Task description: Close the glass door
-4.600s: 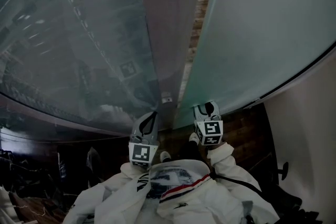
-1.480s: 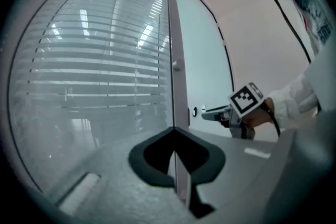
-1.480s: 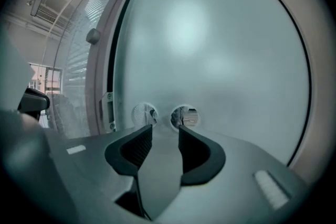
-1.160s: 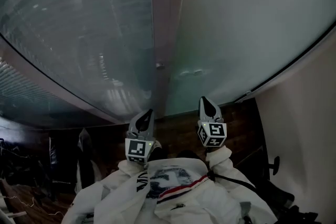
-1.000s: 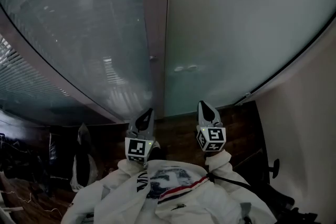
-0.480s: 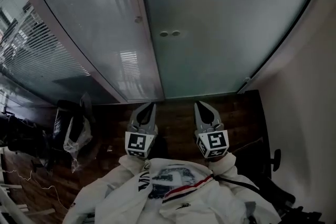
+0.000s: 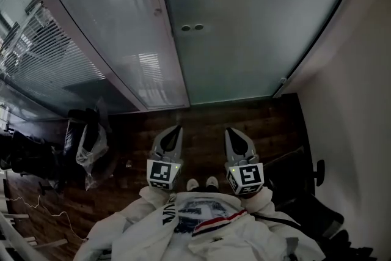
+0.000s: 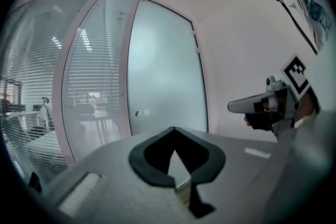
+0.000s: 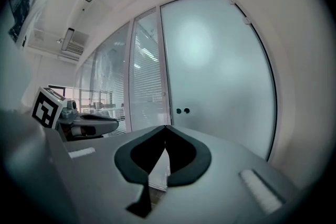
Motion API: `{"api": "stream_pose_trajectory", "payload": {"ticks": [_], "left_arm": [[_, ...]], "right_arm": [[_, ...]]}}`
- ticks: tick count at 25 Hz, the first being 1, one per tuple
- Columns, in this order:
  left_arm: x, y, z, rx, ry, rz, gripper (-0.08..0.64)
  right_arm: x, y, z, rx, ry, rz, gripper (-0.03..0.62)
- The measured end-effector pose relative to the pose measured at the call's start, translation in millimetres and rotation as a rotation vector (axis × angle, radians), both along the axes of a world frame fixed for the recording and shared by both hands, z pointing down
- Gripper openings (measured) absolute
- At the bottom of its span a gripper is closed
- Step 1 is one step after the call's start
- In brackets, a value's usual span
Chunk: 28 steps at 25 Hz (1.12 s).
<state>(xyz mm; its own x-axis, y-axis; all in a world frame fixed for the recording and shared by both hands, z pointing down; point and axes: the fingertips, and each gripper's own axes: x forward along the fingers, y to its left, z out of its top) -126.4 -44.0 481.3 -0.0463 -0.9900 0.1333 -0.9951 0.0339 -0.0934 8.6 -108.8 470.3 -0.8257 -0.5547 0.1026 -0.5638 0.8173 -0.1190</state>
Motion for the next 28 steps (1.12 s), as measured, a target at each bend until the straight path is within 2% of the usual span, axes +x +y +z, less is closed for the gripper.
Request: {"api": "stream_pose_trajectory", "payload": {"ticks": [5, 11, 19, 22, 28], "left_arm": [[16.3, 19.6, -8.1, 0.0, -0.037, 0.053, -0.003], [4.5, 44.8, 4.9, -0.01, -0.014, 0.021, -0.003], [-2.8, 40.2, -9.6, 0.049, 0.005, -0.013, -0.003], [-4.3, 37.5, -13.1, 0.037, -0.018, -0.013, -0.003], [-6.5, 25.4, -12.9, 0.043, -0.011, -0.006, -0.003]], "right_arm": [[-1.5, 14.7, 8.5, -0.014, 0.017, 0.039, 0.005], [-28.4, 38.2, 3.4, 0.001, 0.028, -0.012, 0.006], [-36.7, 41.9, -11.9, 0.075, 0.033, -0.052, 0.005], [-38.2, 38.4, -15.2, 0.084, 0.03, -0.048, 0.005], [-38.7, 27.7, -12.2, 0.087, 0.033, -0.037, 0.005]]}}
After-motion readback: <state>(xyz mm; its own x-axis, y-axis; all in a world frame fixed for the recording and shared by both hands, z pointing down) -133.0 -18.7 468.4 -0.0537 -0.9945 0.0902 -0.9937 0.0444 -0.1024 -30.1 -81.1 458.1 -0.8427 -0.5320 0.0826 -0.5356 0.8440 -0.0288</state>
